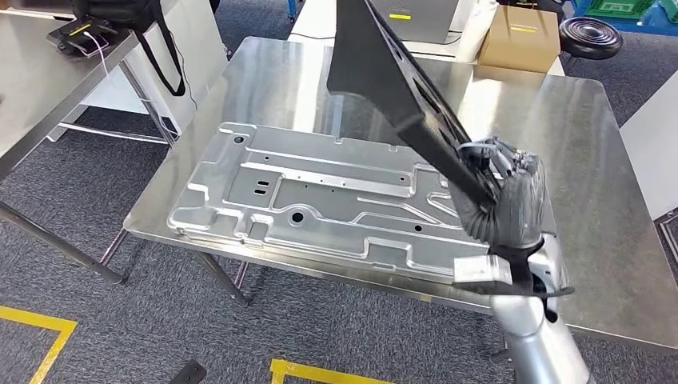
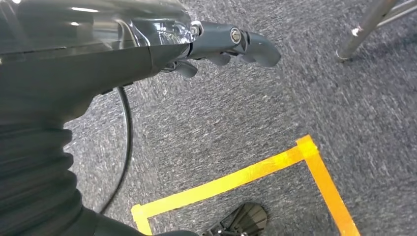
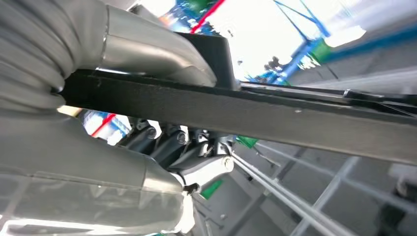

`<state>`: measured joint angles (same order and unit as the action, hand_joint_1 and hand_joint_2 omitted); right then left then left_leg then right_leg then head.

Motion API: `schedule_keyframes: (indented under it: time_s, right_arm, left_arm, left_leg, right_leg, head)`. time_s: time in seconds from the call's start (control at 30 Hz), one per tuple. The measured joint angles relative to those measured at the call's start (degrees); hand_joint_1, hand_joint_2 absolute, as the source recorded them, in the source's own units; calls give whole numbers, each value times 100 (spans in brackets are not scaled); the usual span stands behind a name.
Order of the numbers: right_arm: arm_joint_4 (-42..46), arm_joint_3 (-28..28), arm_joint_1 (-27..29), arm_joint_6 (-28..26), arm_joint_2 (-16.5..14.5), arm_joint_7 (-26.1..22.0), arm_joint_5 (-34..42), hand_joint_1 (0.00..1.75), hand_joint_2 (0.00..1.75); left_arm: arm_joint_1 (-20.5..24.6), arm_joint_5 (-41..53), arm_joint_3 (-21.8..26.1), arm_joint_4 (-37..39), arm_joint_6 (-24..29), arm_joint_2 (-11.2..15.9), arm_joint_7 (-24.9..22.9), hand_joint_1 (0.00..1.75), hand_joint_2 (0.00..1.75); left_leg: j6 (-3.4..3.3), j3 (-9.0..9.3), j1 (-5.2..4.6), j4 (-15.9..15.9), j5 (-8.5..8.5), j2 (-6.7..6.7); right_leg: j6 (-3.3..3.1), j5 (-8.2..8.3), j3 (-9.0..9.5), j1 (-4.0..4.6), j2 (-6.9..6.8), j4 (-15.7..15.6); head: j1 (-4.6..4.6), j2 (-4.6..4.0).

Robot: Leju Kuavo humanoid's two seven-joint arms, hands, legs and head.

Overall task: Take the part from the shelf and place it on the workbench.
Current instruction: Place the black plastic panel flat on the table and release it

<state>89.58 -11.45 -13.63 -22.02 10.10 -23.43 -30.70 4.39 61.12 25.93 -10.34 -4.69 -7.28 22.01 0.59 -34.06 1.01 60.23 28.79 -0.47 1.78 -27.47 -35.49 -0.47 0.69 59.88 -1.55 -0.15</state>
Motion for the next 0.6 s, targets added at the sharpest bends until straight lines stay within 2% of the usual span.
schedule_keyframes:
  time_s: [0.17,0.27,0.33,0.43,0.6]
  right_arm:
    - [-1396,210,-1353,877,712,255,-185,162,175]
    - [-2361,206,-2230,1300,924,421,-267,162,175]
    - [-3078,142,-2900,1451,968,547,-438,162,175]
    - [-3990,-127,-3731,1372,946,765,-891,162,175]
    - [-5292,-685,-4593,972,628,1509,-1635,162,175]
  left_arm:
    - [49,62,-19,0,-76,-1,53,0,175]
    - [67,96,-62,0,-115,0,90,0,175]
    - [83,138,-94,0,-153,0,126,0,175]
    - [127,222,-155,0,-191,0,169,0,175]
    - [262,437,-355,-16,-174,-7,401,0,175]
  left_leg:
    - [41,-1,-4,-7,-23,-3]
    - [46,-1,-10,-6,-28,-7]
    - [47,-1,-18,-4,-30,-8]
    - [47,-1,-23,0,-31,-10]
    - [47,-3,-26,0,-30,-13]
  right_leg:
    - [-15,12,7,1,-4,3]
    - [-11,19,9,-7,-7,3]
    - [-8,24,11,-17,-8,3]
    - [-5,26,15,-22,-9,2]
    - [-5,26,15,-23,-12,-1]
  head:
    - [13,0]
    - [12,0]
    - [12,0]
    - [12,0]
    - [13,0]
